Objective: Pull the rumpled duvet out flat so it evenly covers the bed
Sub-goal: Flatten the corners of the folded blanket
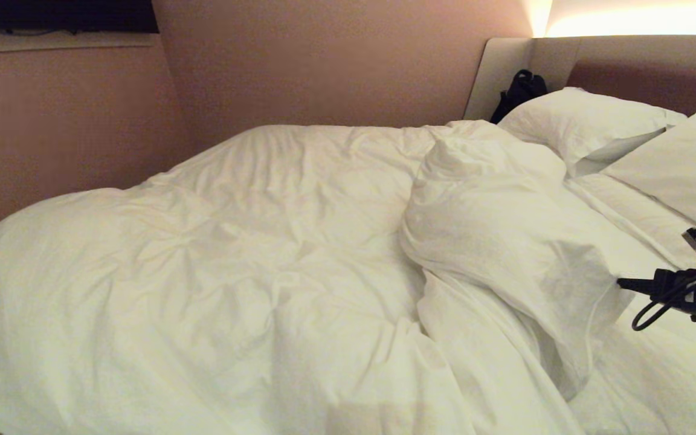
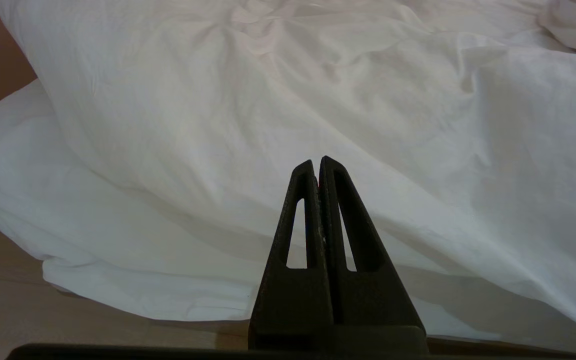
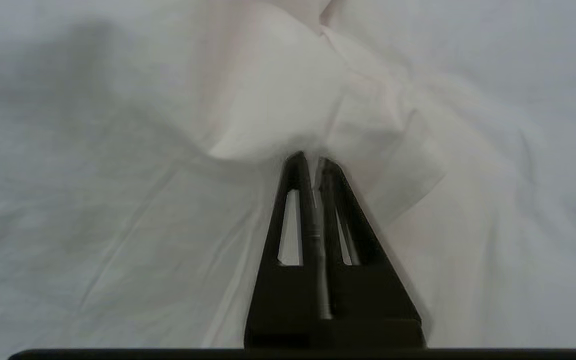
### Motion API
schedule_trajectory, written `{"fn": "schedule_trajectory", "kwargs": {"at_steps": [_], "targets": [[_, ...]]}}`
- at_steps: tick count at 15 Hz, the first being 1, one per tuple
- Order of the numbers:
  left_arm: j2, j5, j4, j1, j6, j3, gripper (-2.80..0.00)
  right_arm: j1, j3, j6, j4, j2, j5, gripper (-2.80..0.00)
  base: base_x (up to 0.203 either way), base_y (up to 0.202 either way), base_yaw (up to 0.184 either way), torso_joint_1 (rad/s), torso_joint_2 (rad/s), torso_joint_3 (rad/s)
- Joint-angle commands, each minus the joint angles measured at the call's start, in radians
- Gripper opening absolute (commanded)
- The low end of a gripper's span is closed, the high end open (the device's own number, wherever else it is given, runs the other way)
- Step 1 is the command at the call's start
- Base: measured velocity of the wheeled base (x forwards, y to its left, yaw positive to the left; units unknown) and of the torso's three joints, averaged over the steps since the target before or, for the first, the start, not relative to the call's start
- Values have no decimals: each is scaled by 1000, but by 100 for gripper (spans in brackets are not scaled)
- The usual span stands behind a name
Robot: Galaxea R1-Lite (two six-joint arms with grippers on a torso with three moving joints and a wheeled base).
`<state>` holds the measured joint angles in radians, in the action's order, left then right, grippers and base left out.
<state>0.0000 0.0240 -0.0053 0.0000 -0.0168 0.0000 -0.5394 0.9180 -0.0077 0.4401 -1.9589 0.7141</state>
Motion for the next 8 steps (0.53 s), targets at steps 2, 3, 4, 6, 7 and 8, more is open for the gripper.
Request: {"fn": "schedule_trajectory", "kwargs": {"at_steps": [2, 3, 4, 6, 7, 8], "targets": [[0, 1, -1, 0, 0, 0, -280, -25, 45, 4, -1, -46, 7, 0, 0, 0, 0, 0, 0, 0], [0, 1, -1, 0, 0, 0, -280, -34, 50, 4, 1, -52, 7, 0, 0, 0, 0, 0, 0, 0], [0, 1, -1, 0, 0, 0, -280, -49, 53, 2, 4, -57, 7, 0, 0, 0, 0, 0, 0, 0], [0, 1, -1, 0, -1, 0, -280, -58, 70, -2, 4, -86, 6, 0, 0, 0, 0, 0, 0, 0], [0, 1, -1, 0, 0, 0, -280, -59, 80, -6, 5, -107, 6, 0, 0, 0, 0, 0, 0, 0], [0, 1, -1, 0, 0, 0, -280, -59, 86, -20, 5, -125, 7, 0, 0, 0, 0, 0, 0, 0]]}}
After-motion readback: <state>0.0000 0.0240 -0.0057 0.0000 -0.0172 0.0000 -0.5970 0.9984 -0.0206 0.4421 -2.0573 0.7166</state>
